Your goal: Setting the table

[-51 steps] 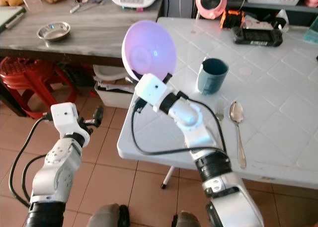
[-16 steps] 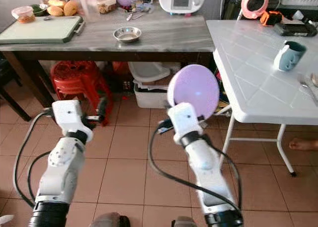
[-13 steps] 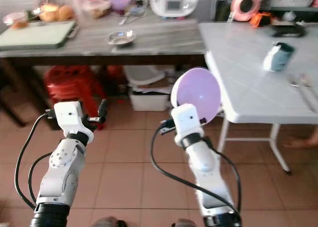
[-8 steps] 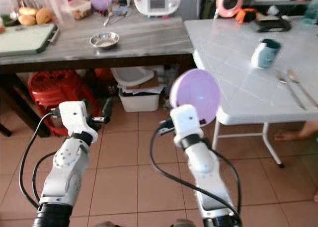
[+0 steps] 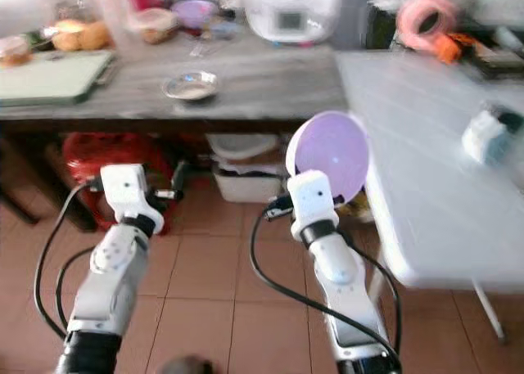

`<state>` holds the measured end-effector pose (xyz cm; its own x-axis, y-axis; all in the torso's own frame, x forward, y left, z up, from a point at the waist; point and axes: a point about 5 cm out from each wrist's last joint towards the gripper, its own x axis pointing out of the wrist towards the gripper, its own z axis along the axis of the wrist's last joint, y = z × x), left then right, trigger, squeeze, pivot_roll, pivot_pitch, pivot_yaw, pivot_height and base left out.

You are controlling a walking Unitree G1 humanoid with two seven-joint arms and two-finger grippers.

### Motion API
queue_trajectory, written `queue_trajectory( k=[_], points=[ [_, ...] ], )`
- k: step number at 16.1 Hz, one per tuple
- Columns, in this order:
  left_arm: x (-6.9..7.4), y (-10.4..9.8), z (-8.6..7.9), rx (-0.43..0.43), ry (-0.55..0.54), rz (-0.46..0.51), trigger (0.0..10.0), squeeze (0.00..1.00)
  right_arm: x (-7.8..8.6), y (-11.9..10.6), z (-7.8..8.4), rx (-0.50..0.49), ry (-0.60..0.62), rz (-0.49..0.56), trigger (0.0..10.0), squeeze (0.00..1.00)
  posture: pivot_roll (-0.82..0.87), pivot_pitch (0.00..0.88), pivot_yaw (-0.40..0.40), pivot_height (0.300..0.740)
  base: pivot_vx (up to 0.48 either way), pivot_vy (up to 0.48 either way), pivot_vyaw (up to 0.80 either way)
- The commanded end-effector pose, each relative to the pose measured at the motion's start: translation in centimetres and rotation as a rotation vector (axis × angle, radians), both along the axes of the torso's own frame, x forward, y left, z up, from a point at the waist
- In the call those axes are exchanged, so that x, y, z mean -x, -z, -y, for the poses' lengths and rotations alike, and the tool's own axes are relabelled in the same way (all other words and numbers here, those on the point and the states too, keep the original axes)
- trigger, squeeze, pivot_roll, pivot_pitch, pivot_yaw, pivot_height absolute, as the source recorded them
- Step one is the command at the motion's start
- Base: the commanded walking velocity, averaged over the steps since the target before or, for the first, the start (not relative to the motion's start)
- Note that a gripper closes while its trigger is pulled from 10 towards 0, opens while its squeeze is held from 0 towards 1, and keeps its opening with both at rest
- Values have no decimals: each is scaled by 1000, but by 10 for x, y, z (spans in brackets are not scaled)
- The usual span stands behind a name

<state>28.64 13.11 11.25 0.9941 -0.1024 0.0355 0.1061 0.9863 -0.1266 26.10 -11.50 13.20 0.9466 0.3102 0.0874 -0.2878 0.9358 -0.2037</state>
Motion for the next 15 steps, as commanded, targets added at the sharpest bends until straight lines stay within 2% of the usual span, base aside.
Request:
queue_trajectory(
  k=[1,8,15],
  points=[
    [1,2,-9,-15,-32,-9,10000,0,1,-4,-9,-13,-32,12,10000,0,-32,0,48,740,480,0,775],
    [2,4,-10,-49,-56,5,10000,0,2,-5,-8,-27,-35,14,10000,0,-36,0,49,740,476,0,785],
    [2,2,-3,-39,-14,18,10000,0,-6,-9,-7,-11,-1,44,10000,0,-30,0,48,740,474,0,0]
  ],
)
